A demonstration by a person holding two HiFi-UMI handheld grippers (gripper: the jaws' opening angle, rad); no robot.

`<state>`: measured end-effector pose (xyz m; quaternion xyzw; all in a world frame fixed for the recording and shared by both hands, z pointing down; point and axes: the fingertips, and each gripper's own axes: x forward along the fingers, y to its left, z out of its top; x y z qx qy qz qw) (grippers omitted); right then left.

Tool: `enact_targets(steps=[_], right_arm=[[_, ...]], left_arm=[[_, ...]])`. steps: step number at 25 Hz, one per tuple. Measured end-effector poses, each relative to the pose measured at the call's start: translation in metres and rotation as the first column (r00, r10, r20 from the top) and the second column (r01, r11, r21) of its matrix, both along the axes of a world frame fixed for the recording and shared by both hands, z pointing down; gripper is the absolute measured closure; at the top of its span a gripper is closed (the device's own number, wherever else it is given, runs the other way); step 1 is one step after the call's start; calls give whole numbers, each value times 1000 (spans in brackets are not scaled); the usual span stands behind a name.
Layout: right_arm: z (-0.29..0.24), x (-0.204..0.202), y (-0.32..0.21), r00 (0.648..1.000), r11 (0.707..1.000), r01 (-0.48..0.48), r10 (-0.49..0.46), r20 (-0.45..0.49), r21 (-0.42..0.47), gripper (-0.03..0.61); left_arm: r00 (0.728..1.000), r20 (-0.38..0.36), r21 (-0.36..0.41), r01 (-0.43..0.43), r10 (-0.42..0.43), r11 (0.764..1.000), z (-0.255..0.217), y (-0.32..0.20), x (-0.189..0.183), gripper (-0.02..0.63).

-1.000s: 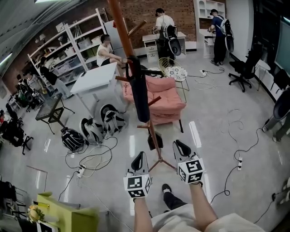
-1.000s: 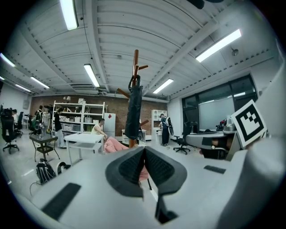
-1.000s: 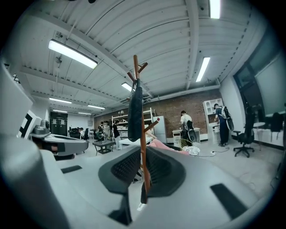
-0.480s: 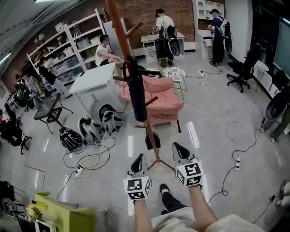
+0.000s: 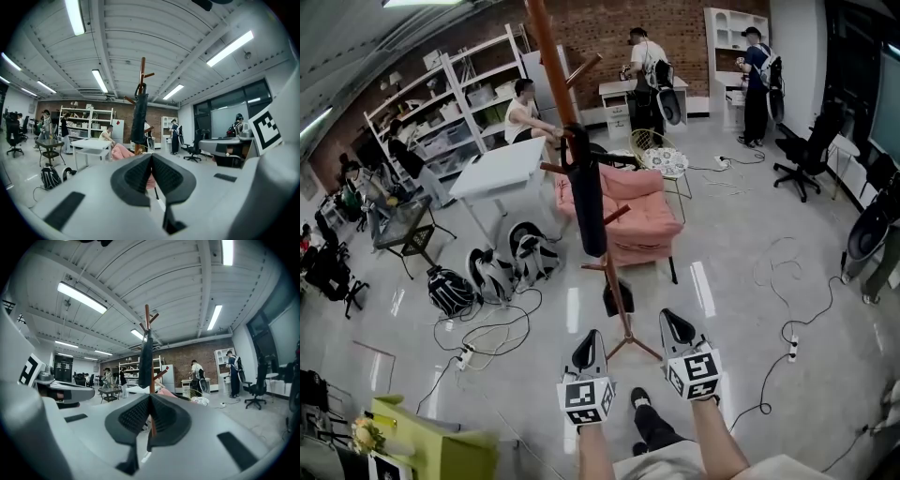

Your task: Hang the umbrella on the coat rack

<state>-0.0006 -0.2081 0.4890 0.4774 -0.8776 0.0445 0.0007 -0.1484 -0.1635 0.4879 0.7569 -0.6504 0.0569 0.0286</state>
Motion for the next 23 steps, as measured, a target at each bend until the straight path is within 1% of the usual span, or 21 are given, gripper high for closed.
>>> enact_targets(steps=[10,17,23], right_arm=[[4,-4,1,1000,1000,6,-6,-11,-5,574],[2,-7,3,1000,1000,19,-19,12,-14,574],[1,-13,8,999,999,36,-36,0,-10,574]], left_arm=[[1000,5,0,2,-2,1000,2,1,0,606],[1000,4,9,-10,10,1000,-1,0,2,606],[1000,4,16,-27,27,1000,-3,-1,3,606]])
